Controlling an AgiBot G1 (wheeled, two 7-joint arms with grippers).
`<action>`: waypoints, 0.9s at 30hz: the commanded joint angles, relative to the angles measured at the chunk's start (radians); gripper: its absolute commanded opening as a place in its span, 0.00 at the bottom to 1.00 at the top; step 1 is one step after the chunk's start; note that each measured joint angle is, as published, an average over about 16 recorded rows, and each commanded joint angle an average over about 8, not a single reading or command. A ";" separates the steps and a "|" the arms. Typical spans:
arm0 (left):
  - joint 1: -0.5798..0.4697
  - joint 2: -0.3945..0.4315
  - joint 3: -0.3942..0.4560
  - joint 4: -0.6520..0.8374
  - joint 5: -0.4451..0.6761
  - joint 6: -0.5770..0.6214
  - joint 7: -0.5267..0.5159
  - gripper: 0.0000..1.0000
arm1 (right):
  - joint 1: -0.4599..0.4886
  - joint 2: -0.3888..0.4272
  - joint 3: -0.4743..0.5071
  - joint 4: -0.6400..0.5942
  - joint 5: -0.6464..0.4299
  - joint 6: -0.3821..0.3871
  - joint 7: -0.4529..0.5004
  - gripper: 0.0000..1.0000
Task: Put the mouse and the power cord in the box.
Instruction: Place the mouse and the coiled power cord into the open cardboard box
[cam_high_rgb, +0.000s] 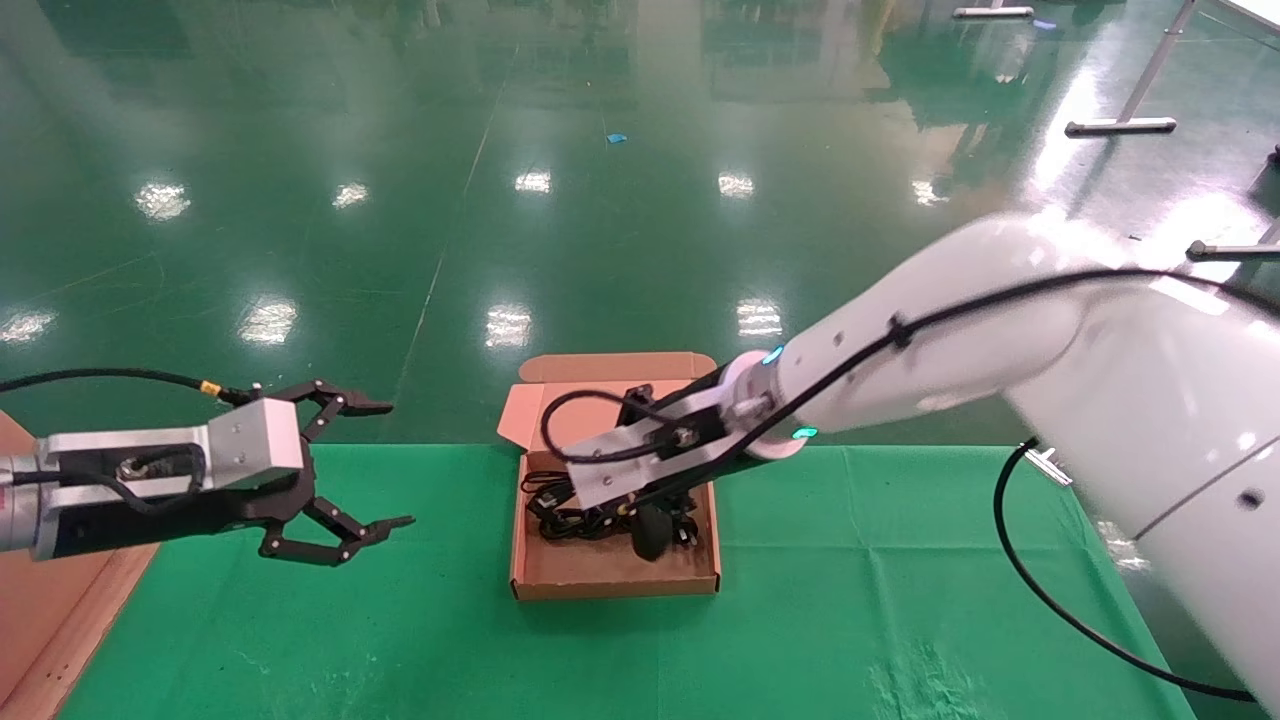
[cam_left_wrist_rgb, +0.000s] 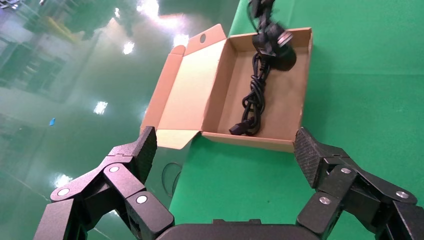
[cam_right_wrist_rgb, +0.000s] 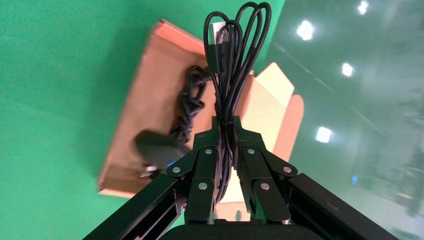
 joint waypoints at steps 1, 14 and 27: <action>0.006 -0.014 -0.001 -0.014 0.001 -0.009 -0.001 1.00 | -0.017 0.000 -0.053 0.021 0.015 0.065 0.017 0.00; 0.022 -0.034 0.000 -0.071 0.004 -0.040 -0.032 1.00 | -0.104 0.001 -0.238 -0.021 0.087 0.354 0.077 0.78; 0.025 -0.037 -0.001 -0.076 0.003 -0.042 -0.035 1.00 | -0.111 0.001 -0.255 -0.027 0.102 0.370 0.082 1.00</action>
